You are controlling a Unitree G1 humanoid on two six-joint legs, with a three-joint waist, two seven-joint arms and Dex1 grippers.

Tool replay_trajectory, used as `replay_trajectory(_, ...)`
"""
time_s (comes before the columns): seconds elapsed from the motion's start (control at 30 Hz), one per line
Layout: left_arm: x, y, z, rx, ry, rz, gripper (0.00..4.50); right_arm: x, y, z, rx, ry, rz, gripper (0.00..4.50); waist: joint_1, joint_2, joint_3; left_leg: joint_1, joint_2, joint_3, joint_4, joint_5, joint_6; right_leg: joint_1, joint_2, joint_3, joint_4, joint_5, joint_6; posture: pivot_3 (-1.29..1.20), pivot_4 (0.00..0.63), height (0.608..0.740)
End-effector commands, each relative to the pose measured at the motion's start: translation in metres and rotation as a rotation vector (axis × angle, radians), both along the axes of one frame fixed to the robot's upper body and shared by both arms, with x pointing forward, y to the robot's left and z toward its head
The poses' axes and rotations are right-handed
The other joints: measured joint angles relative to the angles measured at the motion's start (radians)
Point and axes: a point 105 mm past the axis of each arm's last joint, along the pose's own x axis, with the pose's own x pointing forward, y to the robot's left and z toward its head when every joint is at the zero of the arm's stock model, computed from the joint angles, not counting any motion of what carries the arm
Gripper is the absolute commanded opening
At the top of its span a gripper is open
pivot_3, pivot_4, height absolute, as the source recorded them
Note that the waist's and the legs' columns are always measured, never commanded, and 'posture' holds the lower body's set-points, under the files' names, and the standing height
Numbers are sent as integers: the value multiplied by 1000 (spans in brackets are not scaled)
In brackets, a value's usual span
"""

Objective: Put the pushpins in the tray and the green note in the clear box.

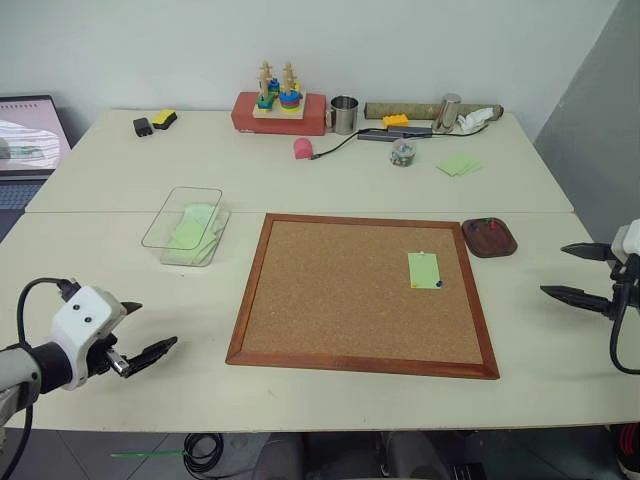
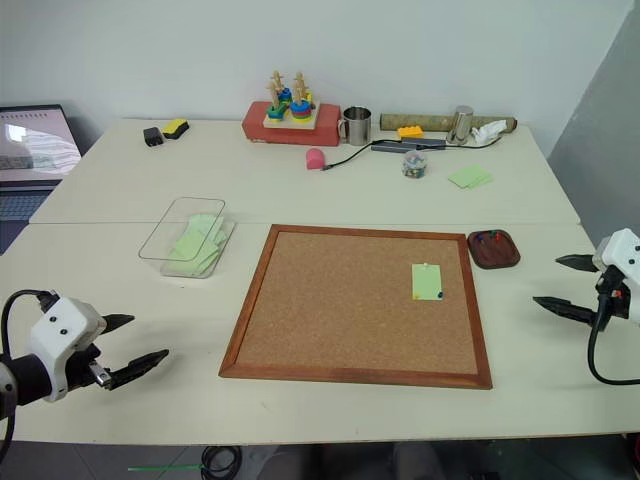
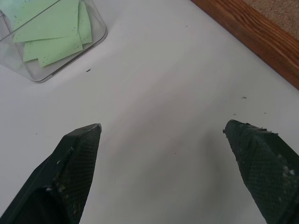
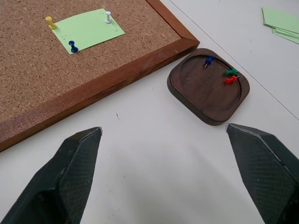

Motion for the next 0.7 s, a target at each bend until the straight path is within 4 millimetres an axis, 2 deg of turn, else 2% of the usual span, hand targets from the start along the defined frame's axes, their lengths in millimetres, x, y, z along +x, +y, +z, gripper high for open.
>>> replay_trajectory(0.03,2,-2,15,1,-57,-23,4500,2,4,11,-8,-44,24,4456,0,0,0,0,0,0,0,0,0,0,0,0,0,0,0,0,150,740)
replay_trajectory(0.4,4,1,17,24,-65,-3,4500,6,4,10,-24,-63,-4,4456,0,0,0,0,0,0,0,0,0,0,0,0,0,0,1,0,150,740)
replay_trajectory(0.7,11,2,22,18,-119,-1,4500,6,16,8,13,-86,14,4456,1,0,0,0,0,0,0,0,0,0,0,0,1,1,1,0,150,740)
